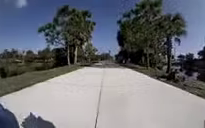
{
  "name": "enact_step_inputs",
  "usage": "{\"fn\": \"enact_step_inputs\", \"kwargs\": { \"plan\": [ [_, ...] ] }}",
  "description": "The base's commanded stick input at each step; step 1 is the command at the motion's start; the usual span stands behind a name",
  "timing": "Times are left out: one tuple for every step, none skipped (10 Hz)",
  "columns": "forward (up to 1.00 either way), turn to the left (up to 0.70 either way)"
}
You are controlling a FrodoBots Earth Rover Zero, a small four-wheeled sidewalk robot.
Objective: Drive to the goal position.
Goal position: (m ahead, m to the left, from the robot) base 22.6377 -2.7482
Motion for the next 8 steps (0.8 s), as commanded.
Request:
{"fn": "enact_step_inputs", "kwargs": {
  "plan": [
    [0.70, 0.00],
    [0.70, 0.00],
    [0.70, 0.00],
    [0.70, 0.00],
    [0.70, 0.00],
    [0.70, 0.00],
    [0.70, 0.00],
    [0.70, 0.00]
  ]
}}
